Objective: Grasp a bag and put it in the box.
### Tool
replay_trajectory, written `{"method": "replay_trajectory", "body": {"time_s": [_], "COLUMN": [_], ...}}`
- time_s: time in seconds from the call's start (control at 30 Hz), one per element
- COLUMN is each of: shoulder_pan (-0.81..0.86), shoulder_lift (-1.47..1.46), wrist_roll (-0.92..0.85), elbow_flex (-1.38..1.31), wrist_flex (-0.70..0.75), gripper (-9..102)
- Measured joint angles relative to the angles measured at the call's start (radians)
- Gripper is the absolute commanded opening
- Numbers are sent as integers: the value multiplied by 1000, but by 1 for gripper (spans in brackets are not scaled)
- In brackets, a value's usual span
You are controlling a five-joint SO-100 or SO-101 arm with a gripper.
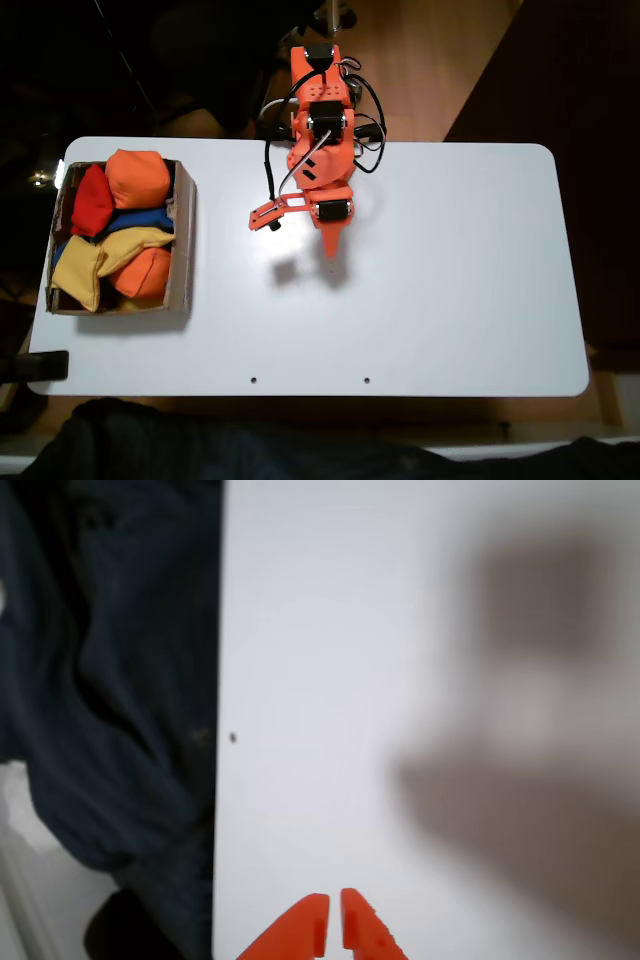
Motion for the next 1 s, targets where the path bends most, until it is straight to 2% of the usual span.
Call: {"method": "replay_trajectory", "body": {"time_s": [0.23,1.0], "shoulder_pan": [0,25], "shoulder_lift": [40,118], "wrist_roll": [63,77], "elbow_flex": [38,98], "wrist_flex": [34,163], "gripper": [0,1]}}
